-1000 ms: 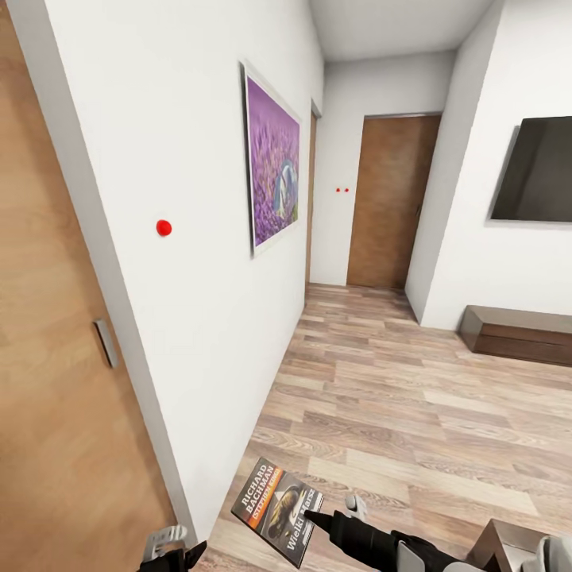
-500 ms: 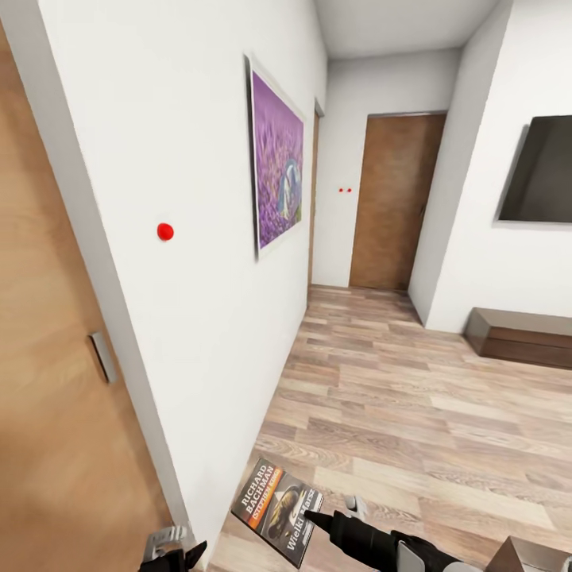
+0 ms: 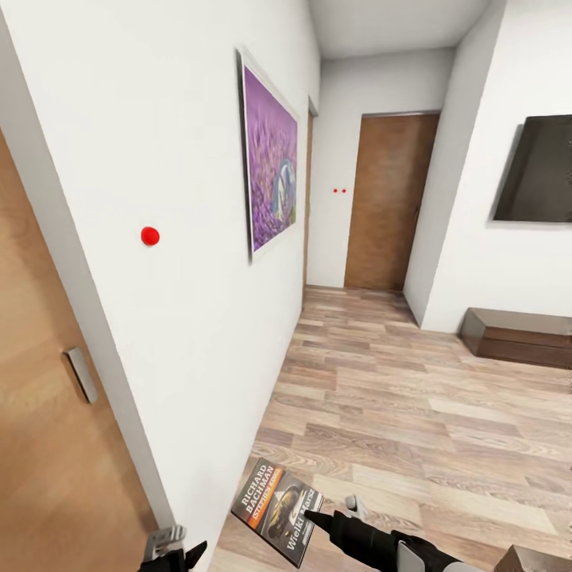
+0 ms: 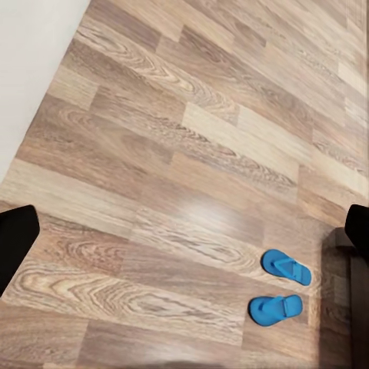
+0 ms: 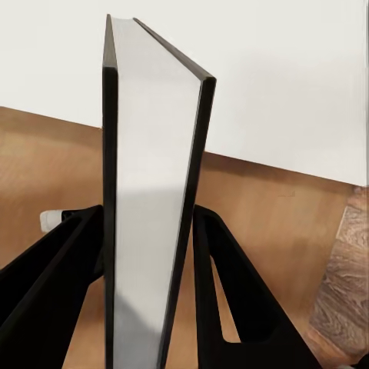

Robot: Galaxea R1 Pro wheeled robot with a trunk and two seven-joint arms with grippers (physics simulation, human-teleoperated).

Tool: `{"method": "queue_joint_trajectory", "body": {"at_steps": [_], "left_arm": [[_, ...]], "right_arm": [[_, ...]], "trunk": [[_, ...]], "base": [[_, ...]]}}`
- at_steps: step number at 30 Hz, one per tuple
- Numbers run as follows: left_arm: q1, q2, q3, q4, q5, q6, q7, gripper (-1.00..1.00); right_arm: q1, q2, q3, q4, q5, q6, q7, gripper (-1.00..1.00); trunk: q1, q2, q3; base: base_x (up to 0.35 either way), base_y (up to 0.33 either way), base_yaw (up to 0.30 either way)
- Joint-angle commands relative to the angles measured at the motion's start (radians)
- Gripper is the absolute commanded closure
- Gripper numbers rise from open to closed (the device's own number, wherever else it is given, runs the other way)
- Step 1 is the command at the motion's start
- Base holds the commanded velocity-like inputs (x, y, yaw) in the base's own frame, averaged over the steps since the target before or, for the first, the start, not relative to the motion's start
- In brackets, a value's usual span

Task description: In the bedroom, move the book from the bed onto either nightstand, and place the two sandals side by side next to the bed.

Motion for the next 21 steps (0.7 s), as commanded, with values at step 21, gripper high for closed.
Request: {"method": "queue_joint_trajectory", "body": {"at_steps": [21], "left_arm": [[-0.001,0.000,0.007,0.001,-0.011,-0.006,-0.001,-1.00]], "right_arm": [[-0.001,0.000,0.006,0.002,-0.011,0.009,0.003,1.00]], "trunk": [[0.000,-0.002,-0.002]], "base": [[0.000,0.000,-0.116]]}}
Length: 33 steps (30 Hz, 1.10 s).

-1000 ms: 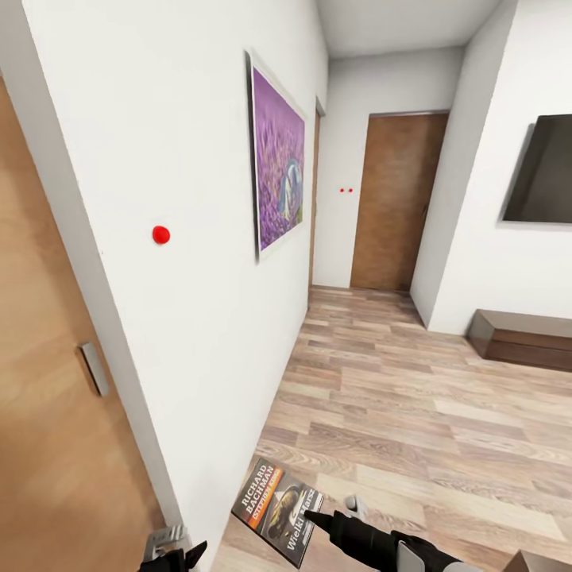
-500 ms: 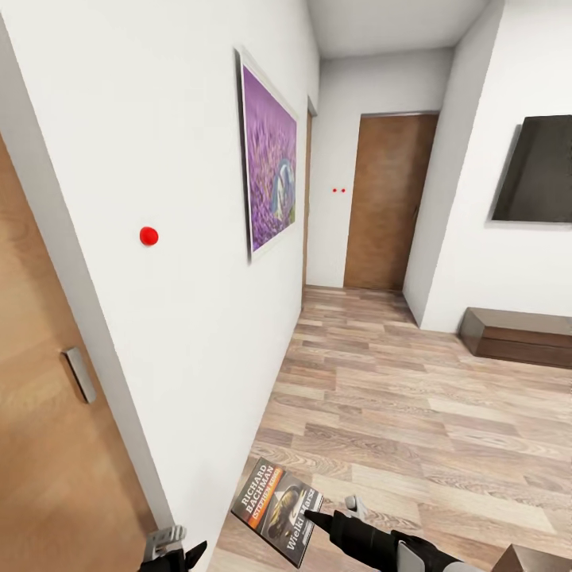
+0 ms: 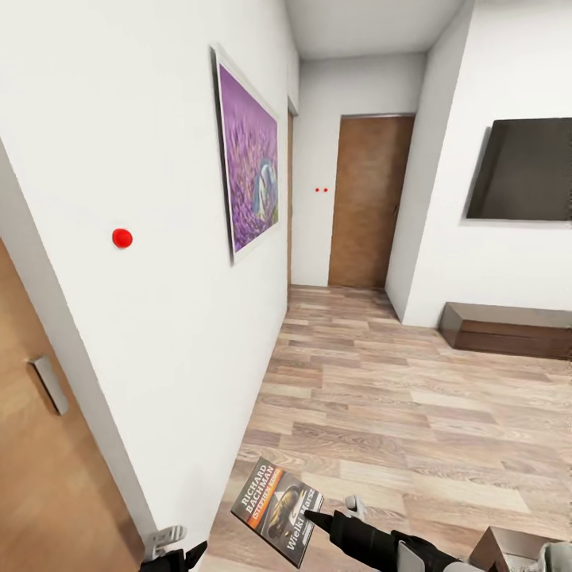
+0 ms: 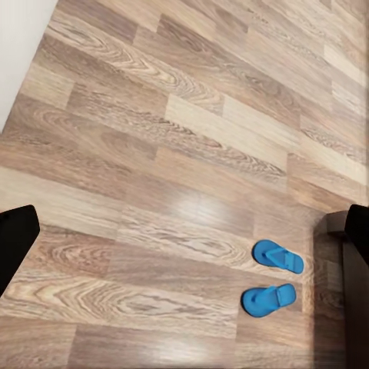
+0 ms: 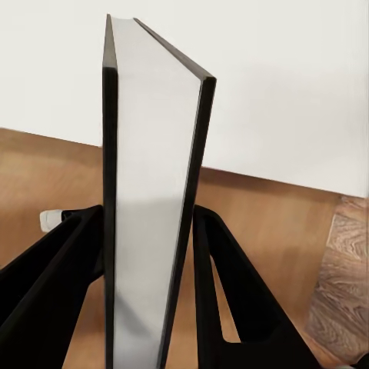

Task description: In the bedroom, move the book from the bed onto either nightstand, and place the two sandals side by side next to the bed.

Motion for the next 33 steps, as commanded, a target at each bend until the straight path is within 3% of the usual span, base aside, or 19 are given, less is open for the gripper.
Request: {"method": "queue_joint_trajectory", "body": {"at_steps": [1,6,16,33], "left_arm": [[-0.001,0.000,0.007,0.001,-0.011,-0.006,-0.001,-1.00],[-0.001,0.000,0.007,0.001,-0.011,-0.006,-0.001,-1.00],[-0.001,0.000,0.007,0.001,-0.011,-0.006,-0.001,-1.00],[-0.001,0.000,0.007,0.001,-0.011,-0.006,-0.001,-1.00]], "right_arm": [[-0.001,0.000,0.005,0.001,-0.011,0.009,0.003,1.00],[-0.001,0.000,0.005,0.001,-0.011,0.009,0.003,1.00],[-0.001,0.000,0.005,0.001,-0.011,0.009,0.003,1.00],[-0.001,0.000,0.005,0.001,-0.011,0.009,0.003,1.00]], "trunk": [[0.000,-0.002,-0.002],[0.000,-0.002,-0.002],[0.000,-0.002,-0.002],[0.000,-0.002,-0.002]], "base": [[0.000,0.000,-0.093],[0.045,0.000,-0.031],[0.270,0.000,-0.001],[0.051,0.071,0.000]]}}
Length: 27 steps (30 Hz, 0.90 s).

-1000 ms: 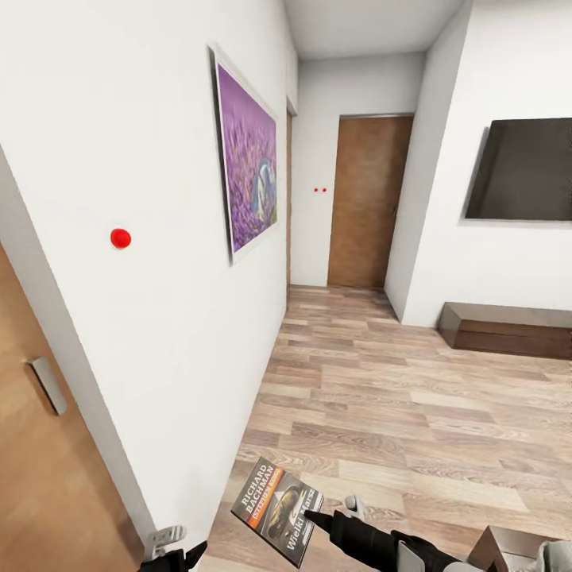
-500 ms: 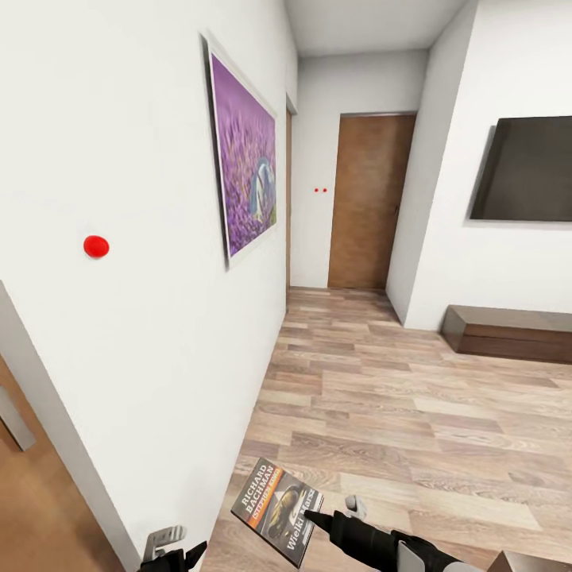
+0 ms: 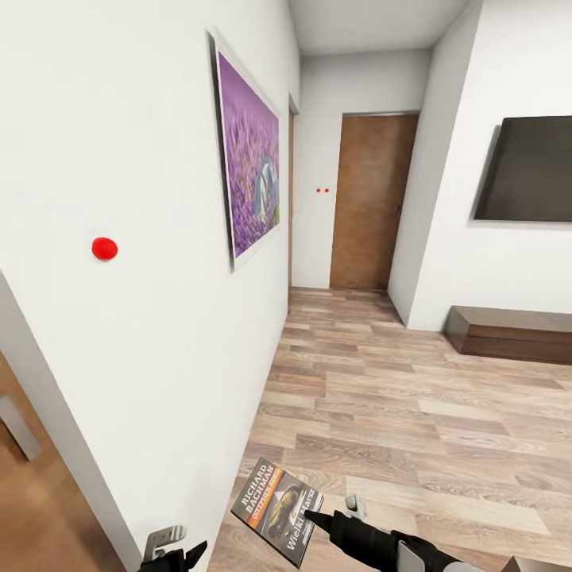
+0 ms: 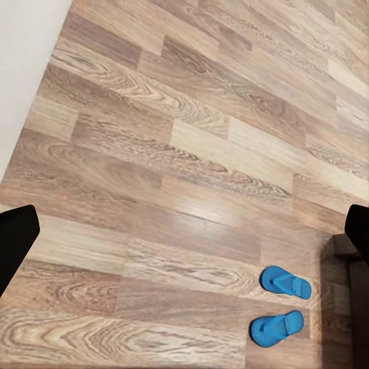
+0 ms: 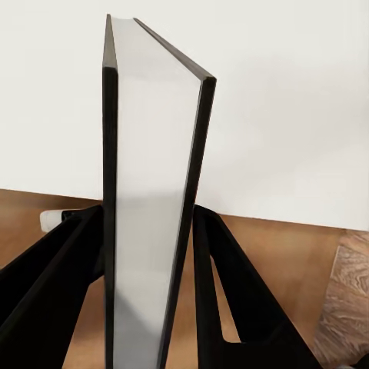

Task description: In the bedroom, move the book from the bed onto either nightstand, and place the two sandals side by side next to the bed.

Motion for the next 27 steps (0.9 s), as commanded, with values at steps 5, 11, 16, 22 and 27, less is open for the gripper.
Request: {"method": "queue_joint_trajectory", "body": {"at_steps": [5,11,16,22,27], "left_arm": [[-0.001,0.000,0.007,0.001,-0.011,-0.006,-0.001,-1.00],[-0.001,-0.005,0.007,0.001,-0.011,-0.006,-0.001,-1.00],[-0.001,-0.012,0.008,0.001,-0.011,-0.006,0.000,-1.00],[-0.001,-0.013,0.009,0.001,-0.011,-0.006,0.000,-1.00],[-0.001,-0.013,0.009,0.001,-0.011,-0.006,0.000,-1.00]], "right_arm": [[-0.001,0.000,0.005,0.001,-0.011,0.009,0.003,1.00],[-0.001,0.000,0.005,0.001,-0.011,0.009,0.003,1.00],[-0.001,0.000,0.005,0.001,-0.011,0.009,0.005,1.00],[-0.001,0.000,0.005,0.000,-0.011,0.009,0.005,1.00],[-0.001,0.000,0.005,0.001,-0.011,0.009,0.005,1.00]], "trunk": [[0.000,-0.002,-0.002],[0.000,-0.002,-0.002],[0.000,-0.002,-0.002],[0.000,-0.002,-0.002],[0.000,-0.002,-0.002]], "base": [[0.067,0.005,0.000],[0.055,0.000,-0.003],[0.005,0.000,-0.153],[0.001,0.000,-0.230],[0.000,0.000,-0.106]]}}
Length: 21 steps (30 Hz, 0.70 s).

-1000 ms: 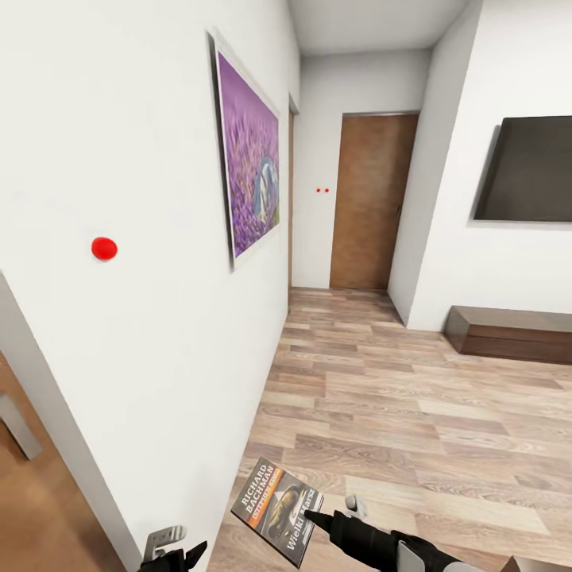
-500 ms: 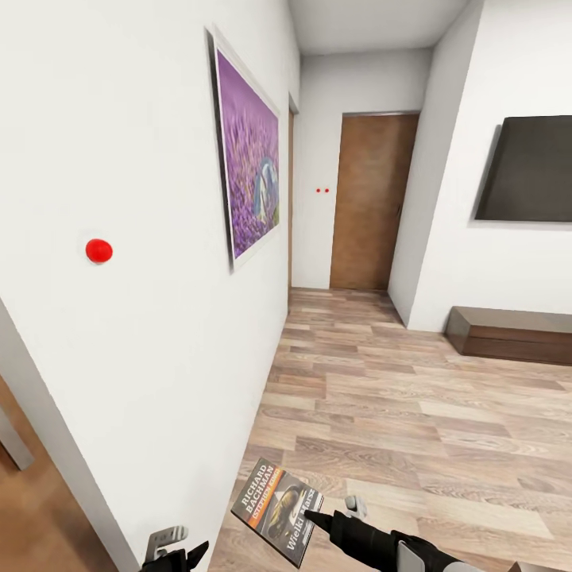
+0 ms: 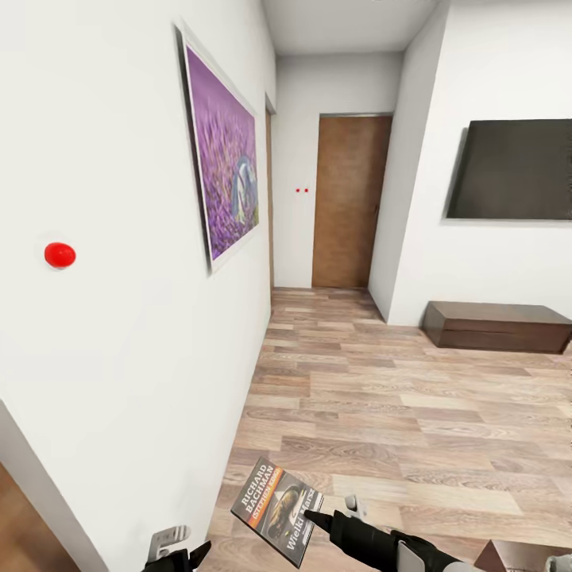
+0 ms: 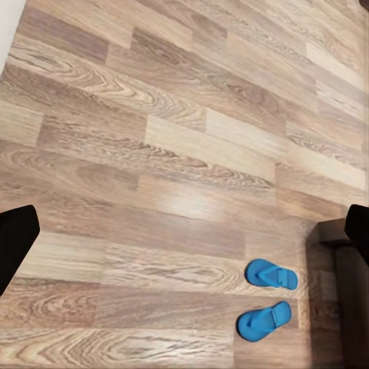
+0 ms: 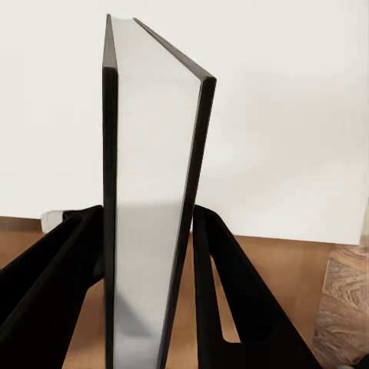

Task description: In the bedroom, move the book from the bed onto either nightstand, and place the two sandals side by side next to the bed.

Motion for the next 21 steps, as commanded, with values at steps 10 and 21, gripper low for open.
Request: {"method": "queue_joint_trajectory", "body": {"at_steps": [10,21], "left_arm": [[-0.001,0.000,0.007,0.001,-0.011,-0.006,-0.002,-1.00],[-0.001,0.000,0.007,0.001,-0.011,-0.006,-0.002,-1.00]], "right_arm": [[-0.001,0.000,0.005,0.001,-0.011,0.009,0.003,1.00],[-0.001,0.000,0.005,0.002,-0.011,0.009,0.003,1.00]], "trunk": [[0.000,-0.002,-0.002],[0.000,-0.002,-0.002]], "base": [[0.157,0.000,-0.009],[0.016,0.000,0.000]]}}
